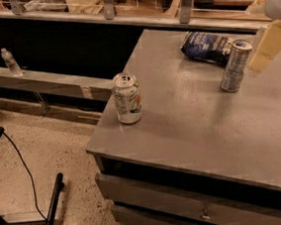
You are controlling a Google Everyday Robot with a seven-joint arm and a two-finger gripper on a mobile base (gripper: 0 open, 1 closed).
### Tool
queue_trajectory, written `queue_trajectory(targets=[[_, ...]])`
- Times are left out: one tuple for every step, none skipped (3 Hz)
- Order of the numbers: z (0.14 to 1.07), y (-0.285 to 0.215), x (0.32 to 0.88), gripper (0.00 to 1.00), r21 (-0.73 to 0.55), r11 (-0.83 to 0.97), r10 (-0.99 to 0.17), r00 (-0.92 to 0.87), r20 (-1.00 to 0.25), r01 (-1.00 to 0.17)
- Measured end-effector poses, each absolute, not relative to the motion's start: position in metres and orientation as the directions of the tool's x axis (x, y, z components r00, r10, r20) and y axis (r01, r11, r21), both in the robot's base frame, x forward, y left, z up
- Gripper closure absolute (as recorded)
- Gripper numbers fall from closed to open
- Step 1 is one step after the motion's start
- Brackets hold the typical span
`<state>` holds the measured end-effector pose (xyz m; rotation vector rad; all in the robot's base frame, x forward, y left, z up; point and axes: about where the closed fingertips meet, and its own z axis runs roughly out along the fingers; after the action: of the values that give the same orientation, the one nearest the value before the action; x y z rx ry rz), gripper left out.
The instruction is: Move redbull can near 7up can
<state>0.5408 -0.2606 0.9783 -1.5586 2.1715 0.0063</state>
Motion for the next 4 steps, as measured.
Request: queue_trajectory(targets=[[0.974,-0.272,0.573,0.00,-0.253,0.399,-0.865,-0.270,-0.423,-0.881],[0.966,-0.276,0.592,0.00,-0.234,0.426,-0.842,-0.288,-0.455,-0.874],[0.954,-0.278,0.601,0.00,-0.219,0.444,-0.835,-0.312,-0.453,-0.869],[0.943,-0.284,0.602,0.00,-0.209,0.459,-0.838,-0.342,-0.426,-0.864]])
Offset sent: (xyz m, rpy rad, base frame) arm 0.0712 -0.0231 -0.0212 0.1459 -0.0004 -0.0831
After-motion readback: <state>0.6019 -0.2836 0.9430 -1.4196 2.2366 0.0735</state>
